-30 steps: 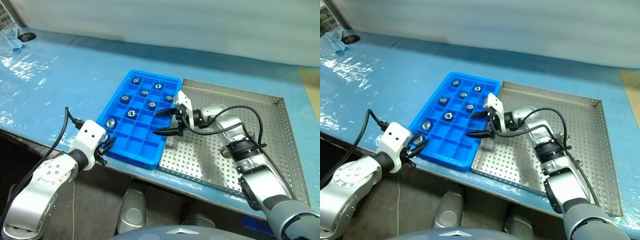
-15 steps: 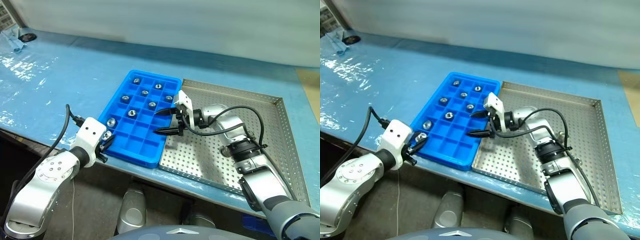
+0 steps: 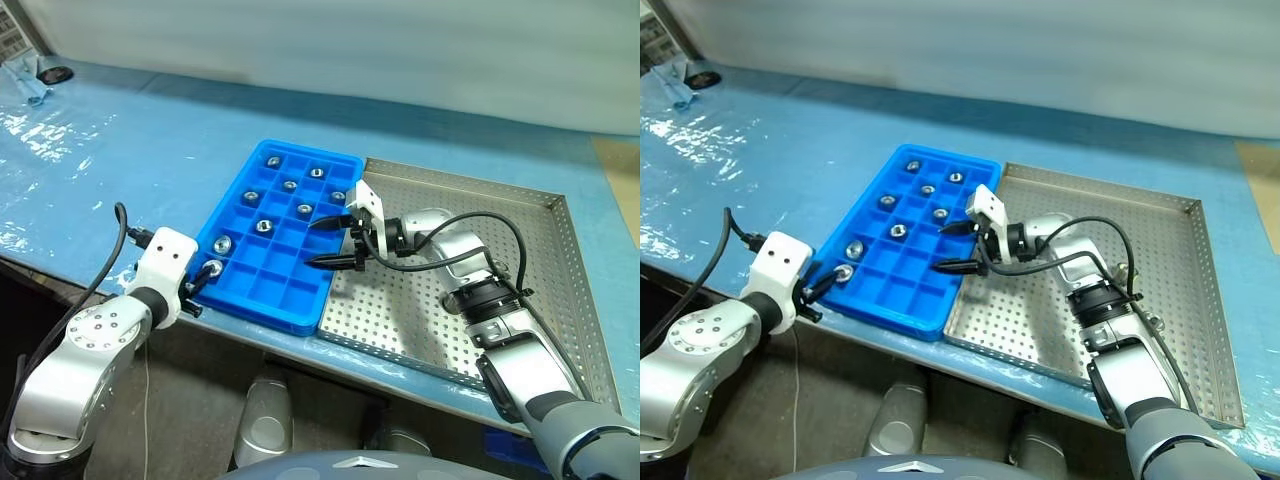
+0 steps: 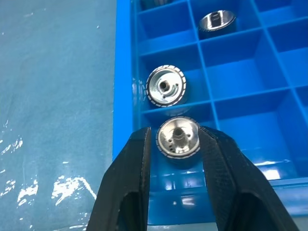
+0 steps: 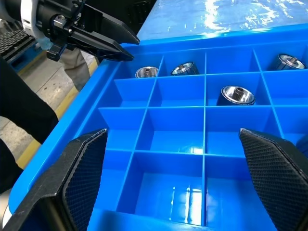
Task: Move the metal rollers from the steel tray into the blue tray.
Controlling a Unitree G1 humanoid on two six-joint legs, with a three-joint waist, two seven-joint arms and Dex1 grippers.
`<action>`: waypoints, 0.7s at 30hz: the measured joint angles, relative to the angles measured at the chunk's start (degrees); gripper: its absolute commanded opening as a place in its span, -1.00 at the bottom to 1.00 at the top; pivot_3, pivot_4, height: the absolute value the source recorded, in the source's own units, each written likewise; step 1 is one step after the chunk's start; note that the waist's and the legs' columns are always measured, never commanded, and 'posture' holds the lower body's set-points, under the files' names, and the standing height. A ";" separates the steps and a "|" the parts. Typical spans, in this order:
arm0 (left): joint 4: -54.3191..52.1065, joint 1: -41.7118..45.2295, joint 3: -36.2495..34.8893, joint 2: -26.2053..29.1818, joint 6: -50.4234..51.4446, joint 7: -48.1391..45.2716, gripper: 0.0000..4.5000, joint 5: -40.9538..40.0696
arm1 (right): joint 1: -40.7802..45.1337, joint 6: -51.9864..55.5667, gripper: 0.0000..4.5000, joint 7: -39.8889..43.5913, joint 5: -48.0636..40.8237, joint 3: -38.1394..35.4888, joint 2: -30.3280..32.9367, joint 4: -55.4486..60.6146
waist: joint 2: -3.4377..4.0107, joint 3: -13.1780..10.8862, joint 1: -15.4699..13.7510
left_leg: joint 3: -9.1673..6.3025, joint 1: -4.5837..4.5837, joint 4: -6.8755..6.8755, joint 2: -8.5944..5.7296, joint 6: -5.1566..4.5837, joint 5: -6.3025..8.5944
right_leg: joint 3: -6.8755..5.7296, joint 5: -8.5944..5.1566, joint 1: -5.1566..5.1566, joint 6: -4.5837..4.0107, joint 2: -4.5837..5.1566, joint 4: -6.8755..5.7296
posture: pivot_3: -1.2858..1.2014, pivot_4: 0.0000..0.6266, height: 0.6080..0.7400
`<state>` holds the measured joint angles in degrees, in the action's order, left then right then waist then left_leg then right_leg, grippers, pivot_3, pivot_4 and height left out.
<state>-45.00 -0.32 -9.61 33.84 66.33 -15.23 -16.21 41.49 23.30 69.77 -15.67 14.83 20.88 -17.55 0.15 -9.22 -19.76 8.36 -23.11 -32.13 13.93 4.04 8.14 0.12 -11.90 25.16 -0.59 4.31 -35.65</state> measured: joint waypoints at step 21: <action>4.45 14.59 8.63 3.71 18.25 0.66 -0.28 -1.19 | -1.73 0.96 1.00 -1.62 -0.03 -0.16 0.31 1.93 | 0.06 0.03 0.45 | 0.01 0.03 -0.03 -0.05 0.05 -0.03 | 0.01 0.01 0.03 -0.01 0.00 -0.07 | 0.41 -0.52 1.00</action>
<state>-40.56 14.27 -0.98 37.56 84.59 -14.58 -17.40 39.75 24.26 68.15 -15.69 14.67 21.20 -15.62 0.21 -9.19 -19.31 8.37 -23.08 -32.16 13.88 4.09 8.11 0.13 -11.89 25.19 -0.61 4.31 -35.72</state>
